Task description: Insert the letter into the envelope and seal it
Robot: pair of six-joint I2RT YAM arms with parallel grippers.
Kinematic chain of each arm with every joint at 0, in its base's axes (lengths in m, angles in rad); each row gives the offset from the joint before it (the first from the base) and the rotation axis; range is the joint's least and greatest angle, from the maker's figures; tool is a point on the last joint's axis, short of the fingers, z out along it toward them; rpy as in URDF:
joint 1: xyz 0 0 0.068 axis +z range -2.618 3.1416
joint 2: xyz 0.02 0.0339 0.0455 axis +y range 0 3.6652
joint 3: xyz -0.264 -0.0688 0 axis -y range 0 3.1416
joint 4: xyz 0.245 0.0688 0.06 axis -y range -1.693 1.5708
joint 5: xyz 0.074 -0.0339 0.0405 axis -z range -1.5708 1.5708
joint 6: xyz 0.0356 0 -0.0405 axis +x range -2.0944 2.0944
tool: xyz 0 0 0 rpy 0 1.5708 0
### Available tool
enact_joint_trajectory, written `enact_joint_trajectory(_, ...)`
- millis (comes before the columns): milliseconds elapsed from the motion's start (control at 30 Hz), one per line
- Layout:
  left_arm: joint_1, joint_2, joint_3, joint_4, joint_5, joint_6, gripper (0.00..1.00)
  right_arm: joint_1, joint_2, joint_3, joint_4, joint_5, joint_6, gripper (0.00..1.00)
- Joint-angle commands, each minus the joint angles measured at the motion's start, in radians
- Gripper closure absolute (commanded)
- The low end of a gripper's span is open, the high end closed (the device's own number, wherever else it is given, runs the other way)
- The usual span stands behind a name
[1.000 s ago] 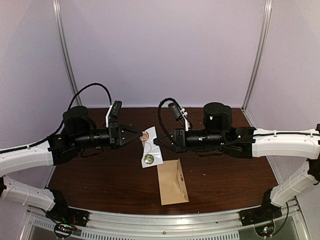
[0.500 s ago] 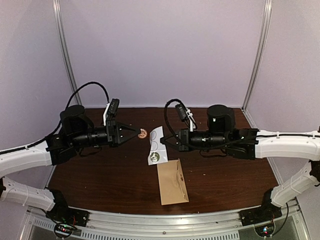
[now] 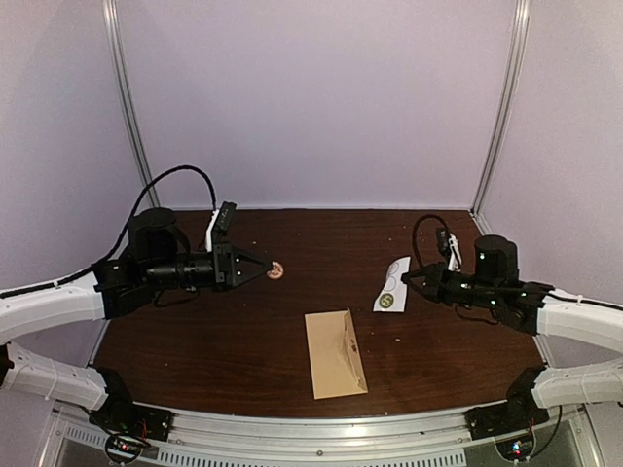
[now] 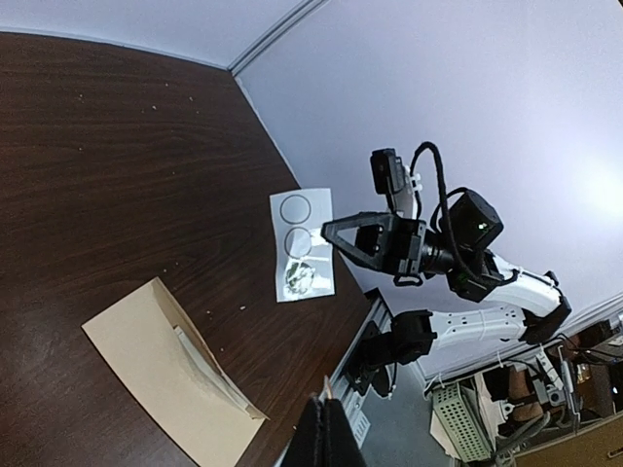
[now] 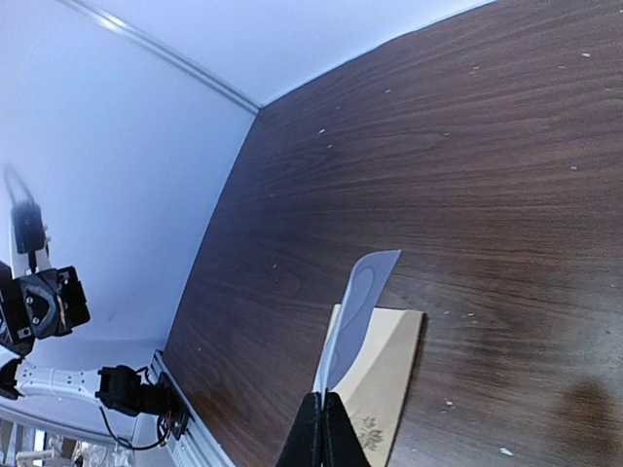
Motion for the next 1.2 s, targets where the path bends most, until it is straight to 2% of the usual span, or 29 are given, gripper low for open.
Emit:
enact_joint_trajectory(0,0.005,0.026,-0.009,-0.015,-0.010,0.056,1.00,-0.166,-0.067,-0.139,0.030,-0.109,-0.001,1.00)
enact_joint_trajectory(133,0.001,0.047,-0.009,-0.006,0.005,0.064,1.00,-0.309,-0.060,-0.220,-0.001,-0.186,-0.027,1.00)
enact_joint_trajectory(233,-0.004,0.057,-0.015,-0.003,0.003,0.067,1.00,-0.391,-0.053,-0.229,-0.105,-0.171,-0.065,0.88)
enact_joint_trajectory(267,-0.007,0.060,-0.017,-0.003,0.001,0.069,1.00,-0.400,-0.060,-0.213,-0.168,-0.147,-0.090,0.80)
enact_joint_trajectory(367,-0.021,0.076,-0.020,-0.003,-0.008,0.073,1.00,-0.402,-0.111,-0.135,-0.328,-0.033,-0.149,0.39)
enact_joint_trajectory(400,-0.027,0.084,-0.019,-0.002,-0.012,0.073,1.00,-0.402,-0.126,-0.101,-0.376,0.008,-0.162,0.33)
enact_joint_trajectory(467,-0.038,0.103,-0.017,0.004,-0.014,0.074,1.00,-0.403,-0.150,-0.037,-0.464,0.085,-0.177,0.27)
enact_joint_trajectory(567,-0.049,0.128,-0.017,0.027,-0.014,0.071,1.00,-0.399,-0.156,0.017,-0.492,0.044,-0.184,0.33)
enact_joint_trajectory(700,-0.056,0.160,-0.017,0.054,-0.010,0.066,1.00,-0.342,-0.147,-0.023,-0.358,-0.105,-0.094,0.52)
enact_joint_trajectory(900,-0.063,0.181,-0.030,0.078,-0.013,0.054,1.00,-0.102,-0.122,-0.120,-0.132,-0.083,0.077,0.72)
enact_joint_trajectory(1167,-0.071,0.206,-0.039,0.083,-0.010,0.053,1.00,0.171,0.085,-0.132,0.122,-0.010,0.196,0.85)
